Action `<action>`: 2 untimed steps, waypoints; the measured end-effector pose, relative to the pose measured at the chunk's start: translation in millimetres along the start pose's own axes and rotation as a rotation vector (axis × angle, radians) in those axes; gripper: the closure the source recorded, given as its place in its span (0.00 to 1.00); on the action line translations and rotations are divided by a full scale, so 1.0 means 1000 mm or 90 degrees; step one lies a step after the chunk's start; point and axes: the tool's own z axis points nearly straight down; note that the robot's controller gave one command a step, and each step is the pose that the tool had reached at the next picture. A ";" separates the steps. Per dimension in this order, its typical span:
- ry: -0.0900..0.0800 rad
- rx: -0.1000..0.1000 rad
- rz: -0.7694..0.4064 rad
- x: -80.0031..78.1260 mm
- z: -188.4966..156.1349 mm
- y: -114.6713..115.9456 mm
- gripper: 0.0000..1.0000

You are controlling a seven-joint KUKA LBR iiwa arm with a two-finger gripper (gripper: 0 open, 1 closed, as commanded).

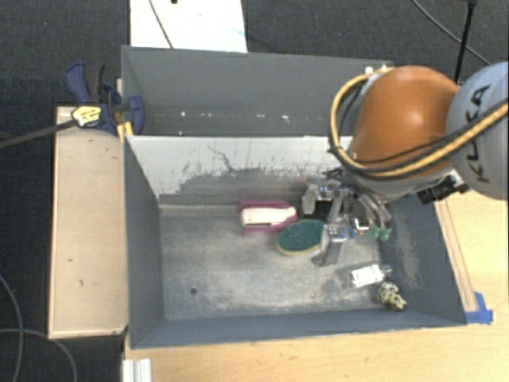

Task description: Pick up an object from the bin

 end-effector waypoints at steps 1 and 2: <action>-0.009 -0.002 -0.100 -0.040 0.162 -0.078 0.00; -0.003 0.001 -0.035 -0.008 0.132 -0.139 0.00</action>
Offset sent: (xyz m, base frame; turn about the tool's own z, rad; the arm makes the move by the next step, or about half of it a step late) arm 0.0364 -0.0793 -0.1635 -0.1566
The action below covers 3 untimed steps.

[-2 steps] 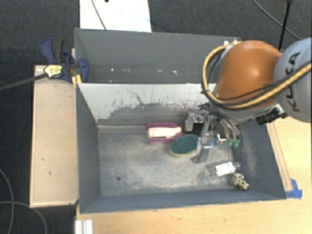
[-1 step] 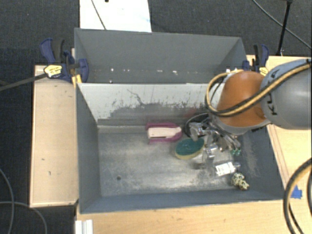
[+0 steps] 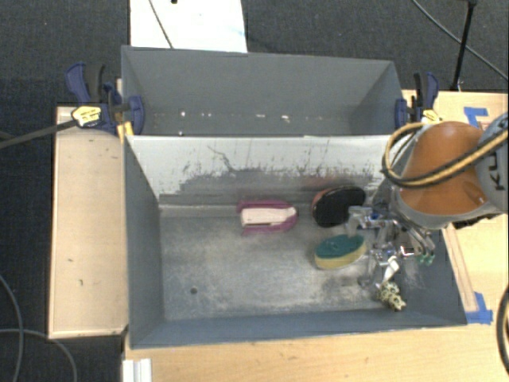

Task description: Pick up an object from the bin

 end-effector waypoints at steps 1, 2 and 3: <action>0.002 -0.001 -0.044 -0.001 0.001 0.022 0.00; -0.006 -0.007 0.044 0.032 0.030 0.009 0.00; -0.009 -0.010 0.041 0.029 0.029 0.012 0.00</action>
Offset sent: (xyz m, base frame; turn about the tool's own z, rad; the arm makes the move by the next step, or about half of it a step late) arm -0.0011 0.0214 -0.0017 -0.0734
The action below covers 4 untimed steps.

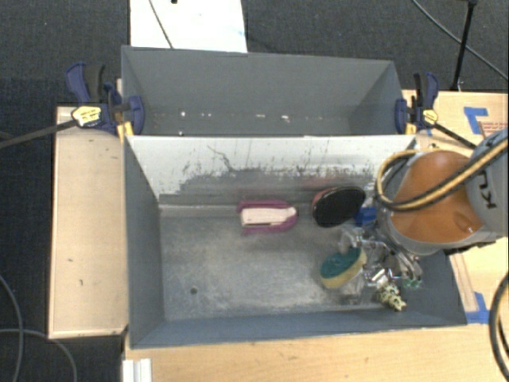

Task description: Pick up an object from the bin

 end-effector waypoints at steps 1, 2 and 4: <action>0.000 0.000 0.000 0.000 0.000 0.000 1.00; 0.004 0.009 -0.003 -0.002 -0.033 0.002 1.00; 0.005 0.010 -0.003 -0.006 -0.086 0.002 1.00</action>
Offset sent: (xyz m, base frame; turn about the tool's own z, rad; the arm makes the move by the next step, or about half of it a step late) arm 0.0000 0.0000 0.0000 0.0000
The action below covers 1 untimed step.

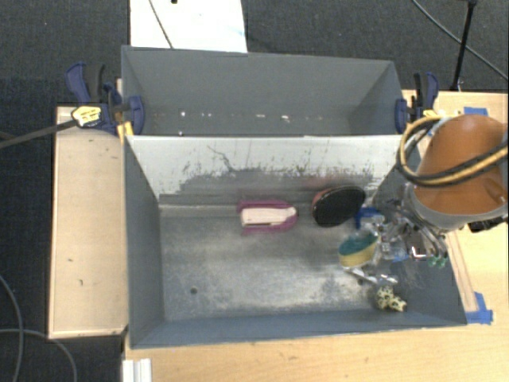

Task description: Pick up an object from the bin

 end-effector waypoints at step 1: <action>0.000 0.000 0.001 -0.001 -0.024 0.000 1.00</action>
Offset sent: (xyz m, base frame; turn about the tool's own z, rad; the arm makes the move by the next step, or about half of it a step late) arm 0.0000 0.0002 0.0225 0.0000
